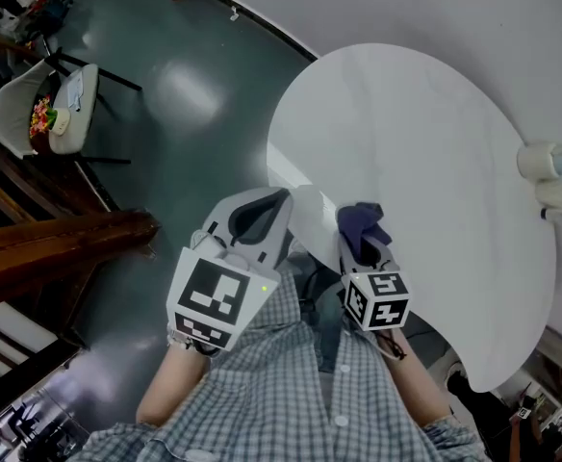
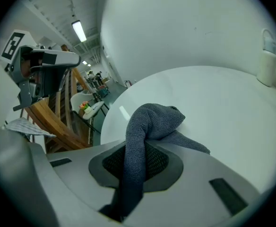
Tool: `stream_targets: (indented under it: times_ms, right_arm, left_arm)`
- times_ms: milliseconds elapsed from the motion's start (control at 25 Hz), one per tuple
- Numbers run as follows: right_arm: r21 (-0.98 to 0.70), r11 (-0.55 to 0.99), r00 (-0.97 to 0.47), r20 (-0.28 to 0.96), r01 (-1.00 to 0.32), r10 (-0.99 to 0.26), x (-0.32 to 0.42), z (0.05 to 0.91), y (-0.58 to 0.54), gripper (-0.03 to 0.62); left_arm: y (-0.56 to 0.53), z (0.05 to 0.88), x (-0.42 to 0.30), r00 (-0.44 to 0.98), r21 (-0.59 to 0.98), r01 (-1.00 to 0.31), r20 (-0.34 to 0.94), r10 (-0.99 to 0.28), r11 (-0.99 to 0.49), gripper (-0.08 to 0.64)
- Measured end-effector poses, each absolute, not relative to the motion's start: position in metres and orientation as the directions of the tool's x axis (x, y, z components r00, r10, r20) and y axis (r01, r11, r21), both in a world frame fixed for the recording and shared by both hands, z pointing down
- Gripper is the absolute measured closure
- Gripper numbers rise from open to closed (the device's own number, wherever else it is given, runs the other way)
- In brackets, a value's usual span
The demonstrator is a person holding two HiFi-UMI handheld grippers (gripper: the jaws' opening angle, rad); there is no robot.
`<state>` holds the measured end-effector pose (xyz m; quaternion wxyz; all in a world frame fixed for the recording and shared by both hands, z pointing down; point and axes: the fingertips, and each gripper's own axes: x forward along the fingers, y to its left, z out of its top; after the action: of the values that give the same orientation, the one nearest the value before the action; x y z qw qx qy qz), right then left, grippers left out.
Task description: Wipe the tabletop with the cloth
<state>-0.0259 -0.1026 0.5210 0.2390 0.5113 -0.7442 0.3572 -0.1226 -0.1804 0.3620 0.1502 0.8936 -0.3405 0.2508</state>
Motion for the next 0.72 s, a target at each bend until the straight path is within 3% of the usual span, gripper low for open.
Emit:
stream_targets:
  times_ms: [720]
  right_arm:
    - [-0.311,0.511,-0.557,0.698,-0.801,-0.449,-0.147,0.520,-0.173,0.540]
  left_arm:
    - [-0.174,0.358,-0.143,0.601,0.088,-0.731,0.553,-0.577,-0.677,0.555]
